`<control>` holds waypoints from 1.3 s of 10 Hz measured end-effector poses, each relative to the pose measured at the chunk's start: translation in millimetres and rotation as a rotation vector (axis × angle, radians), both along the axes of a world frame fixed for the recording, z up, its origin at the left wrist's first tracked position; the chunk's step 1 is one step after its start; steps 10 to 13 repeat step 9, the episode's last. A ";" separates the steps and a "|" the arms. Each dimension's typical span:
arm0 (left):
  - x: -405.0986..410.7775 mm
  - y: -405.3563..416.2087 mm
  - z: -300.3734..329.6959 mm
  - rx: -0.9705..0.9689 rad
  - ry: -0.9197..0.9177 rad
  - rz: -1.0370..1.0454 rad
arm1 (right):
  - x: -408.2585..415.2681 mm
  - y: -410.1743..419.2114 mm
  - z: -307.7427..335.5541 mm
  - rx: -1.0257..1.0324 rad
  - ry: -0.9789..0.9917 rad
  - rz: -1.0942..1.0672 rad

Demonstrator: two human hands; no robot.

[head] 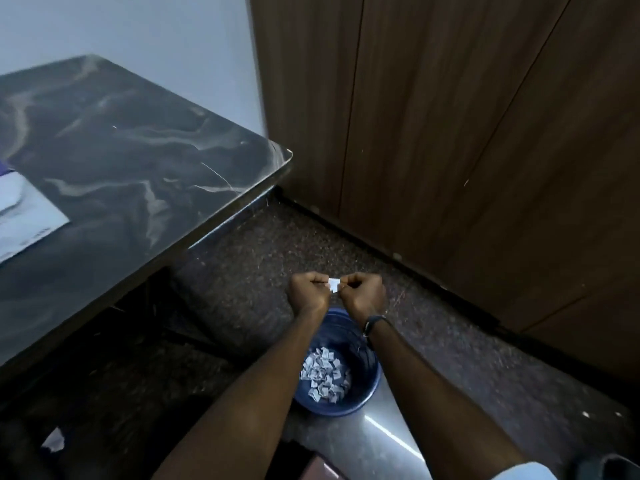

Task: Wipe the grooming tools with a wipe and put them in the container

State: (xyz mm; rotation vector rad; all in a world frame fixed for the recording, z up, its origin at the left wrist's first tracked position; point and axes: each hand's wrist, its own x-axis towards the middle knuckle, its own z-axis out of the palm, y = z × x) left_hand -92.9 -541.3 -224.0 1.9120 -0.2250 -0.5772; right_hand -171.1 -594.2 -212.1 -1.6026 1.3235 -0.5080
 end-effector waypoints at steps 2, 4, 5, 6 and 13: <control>-0.2 13.6 -104.7 0.178 0.170 0.014 | -8.8 14.3 -84.0 0.132 0.112 0.036; -3.8 21.4 -154.1 0.250 0.207 -0.002 | -12.6 21.3 -120.5 0.180 0.198 0.043; -7.0 20.9 -139.0 0.284 0.220 -0.042 | -12.4 20.9 -126.5 0.178 0.260 0.044; -9.2 23.7 -134.1 0.367 0.188 -0.149 | -17.3 20.3 -127.6 0.152 0.361 0.082; -13.2 52.5 -118.9 0.416 0.102 -0.207 | -31.0 25.7 -124.7 0.143 0.401 0.142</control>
